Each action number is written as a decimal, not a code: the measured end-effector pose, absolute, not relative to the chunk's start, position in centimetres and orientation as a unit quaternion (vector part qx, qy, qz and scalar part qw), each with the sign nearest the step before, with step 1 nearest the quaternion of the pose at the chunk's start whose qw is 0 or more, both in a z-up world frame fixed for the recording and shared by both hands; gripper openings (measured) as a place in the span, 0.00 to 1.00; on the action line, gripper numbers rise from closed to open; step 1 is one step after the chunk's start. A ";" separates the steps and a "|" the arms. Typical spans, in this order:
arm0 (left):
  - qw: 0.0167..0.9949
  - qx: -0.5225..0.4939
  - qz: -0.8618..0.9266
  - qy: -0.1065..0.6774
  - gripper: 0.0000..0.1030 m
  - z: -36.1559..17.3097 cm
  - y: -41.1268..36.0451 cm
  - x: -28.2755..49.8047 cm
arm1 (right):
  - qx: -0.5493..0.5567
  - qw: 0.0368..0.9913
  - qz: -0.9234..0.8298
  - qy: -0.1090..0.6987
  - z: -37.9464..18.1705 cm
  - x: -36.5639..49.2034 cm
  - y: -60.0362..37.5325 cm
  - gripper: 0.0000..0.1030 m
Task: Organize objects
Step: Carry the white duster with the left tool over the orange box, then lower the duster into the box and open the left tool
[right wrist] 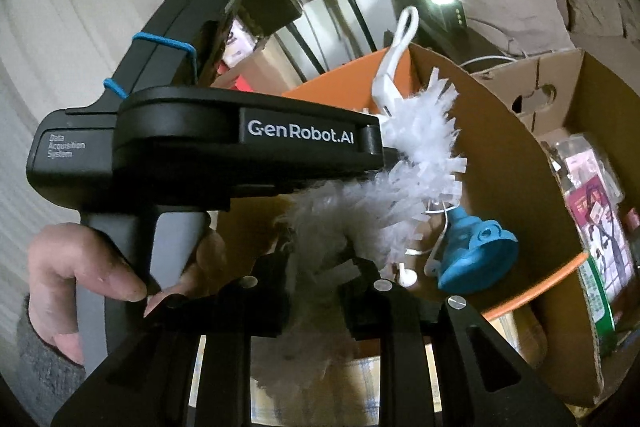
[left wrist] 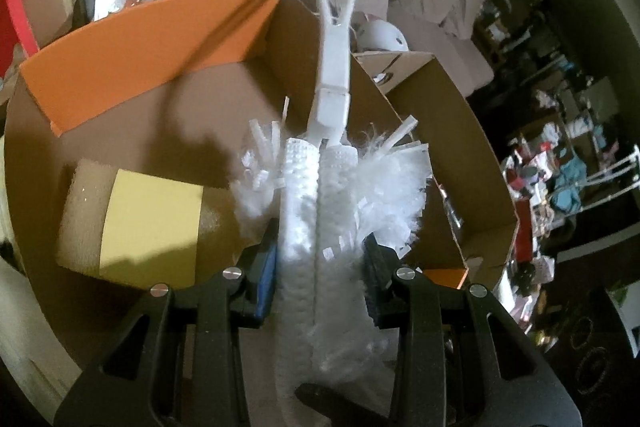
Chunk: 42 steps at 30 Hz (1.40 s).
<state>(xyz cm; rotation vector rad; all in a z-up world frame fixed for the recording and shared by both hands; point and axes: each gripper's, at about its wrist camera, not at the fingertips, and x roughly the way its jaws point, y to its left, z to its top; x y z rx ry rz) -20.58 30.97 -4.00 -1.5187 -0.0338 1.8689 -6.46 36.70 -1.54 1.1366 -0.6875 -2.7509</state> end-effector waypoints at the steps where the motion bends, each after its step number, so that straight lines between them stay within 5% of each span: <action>1: 0.358 -0.589 0.725 -0.009 0.32 -4.1 31.1 -20.6 | 0.375 0.043 -0.899 -0.222 -1.7 -6.6 36.7 0.21; 6: 0.362 -0.583 0.727 0.000 0.32 -4.2 31.8 -20.9 | 0.383 0.041 -0.896 -0.222 -2.3 -7.2 37.0 0.22; 12: 0.359 -0.564 0.742 0.047 0.46 -3.6 32.9 -19.6 | 0.396 0.034 -0.894 -0.207 -3.0 -7.1 37.3 0.22; 16: 0.346 -0.544 0.764 0.037 0.76 -1.9 31.5 -19.2 | 0.398 0.027 -0.897 -0.193 -3.2 -7.0 36.9 0.23; 34: 0.288 -0.535 0.794 0.011 0.75 -2.8 25.8 -21.3 | 0.424 -0.007 -0.891 -0.159 -3.1 -7.1 36.9 0.23; 39: 0.278 -0.531 0.800 0.035 0.76 -3.2 26.4 -21.1 | 0.431 -0.014 -0.887 -0.165 -3.2 -7.4 37.4 0.43; 42: 0.264 -0.525 0.807 0.057 0.75 -3.5 26.7 -21.0 | 0.425 -0.017 -0.890 -0.166 -3.1 -7.1 37.8 0.46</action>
